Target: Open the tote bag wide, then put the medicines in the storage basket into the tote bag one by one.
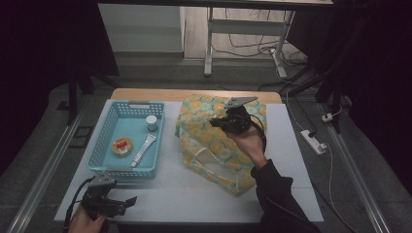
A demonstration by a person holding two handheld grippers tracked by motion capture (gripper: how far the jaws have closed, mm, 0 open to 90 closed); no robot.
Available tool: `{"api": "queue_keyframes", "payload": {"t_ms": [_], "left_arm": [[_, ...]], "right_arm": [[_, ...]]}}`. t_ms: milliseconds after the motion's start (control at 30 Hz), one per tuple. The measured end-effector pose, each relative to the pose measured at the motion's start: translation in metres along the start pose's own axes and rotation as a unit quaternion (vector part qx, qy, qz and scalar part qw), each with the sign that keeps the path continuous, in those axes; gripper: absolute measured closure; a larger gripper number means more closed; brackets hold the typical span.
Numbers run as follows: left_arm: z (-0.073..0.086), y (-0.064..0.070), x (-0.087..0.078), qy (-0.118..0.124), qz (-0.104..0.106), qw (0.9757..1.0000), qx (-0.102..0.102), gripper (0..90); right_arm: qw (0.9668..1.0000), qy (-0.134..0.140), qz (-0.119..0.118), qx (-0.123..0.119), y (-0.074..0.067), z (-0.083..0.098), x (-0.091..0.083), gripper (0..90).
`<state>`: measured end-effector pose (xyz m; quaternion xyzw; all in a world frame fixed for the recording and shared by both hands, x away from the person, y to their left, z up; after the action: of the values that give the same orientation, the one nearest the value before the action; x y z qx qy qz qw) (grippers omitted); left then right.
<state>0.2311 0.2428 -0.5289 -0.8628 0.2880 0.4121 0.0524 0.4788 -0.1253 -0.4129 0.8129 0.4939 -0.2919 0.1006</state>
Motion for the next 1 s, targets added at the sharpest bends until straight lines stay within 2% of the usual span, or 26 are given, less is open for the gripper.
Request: {"api": "queue_keyframes", "payload": {"t_ms": [367, 733, 1000], "left_arm": [[-0.0001, 0.0000, 0.0004, -0.001, -0.001, 1.0000, 0.000, 0.2], [-0.0004, -0.0003, 0.0009, -0.005, -0.003, 1.0000, -0.002, 0.0], [0.0000, -0.0009, -0.0004, 0.000, -0.004, 1.0000, -0.006, 0.0]], "right_arm": [[0.9998, 0.017, -0.001, 0.004, 0.0009, -0.0084, -0.0045, 90.0], [0.9999, 0.010, 0.003, -0.001, -0.0006, -0.0058, -0.0024, 90.0], [1.0000, 0.006, 0.005, -0.006, -0.0005, -0.0040, -0.0010, 90.0]]}}
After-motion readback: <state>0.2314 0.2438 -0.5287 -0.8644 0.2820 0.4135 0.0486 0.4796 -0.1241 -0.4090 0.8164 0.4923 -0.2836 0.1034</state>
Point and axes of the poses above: each handheld gripper's, and its own axes: x roughly forward along the jaws, z roughly out of its underside, y roughly to its right, the point moved 1 cm from there along x, roughly forward along the jaws, and after that the axes turned 6 degrees about x, right-handed, at the moved point
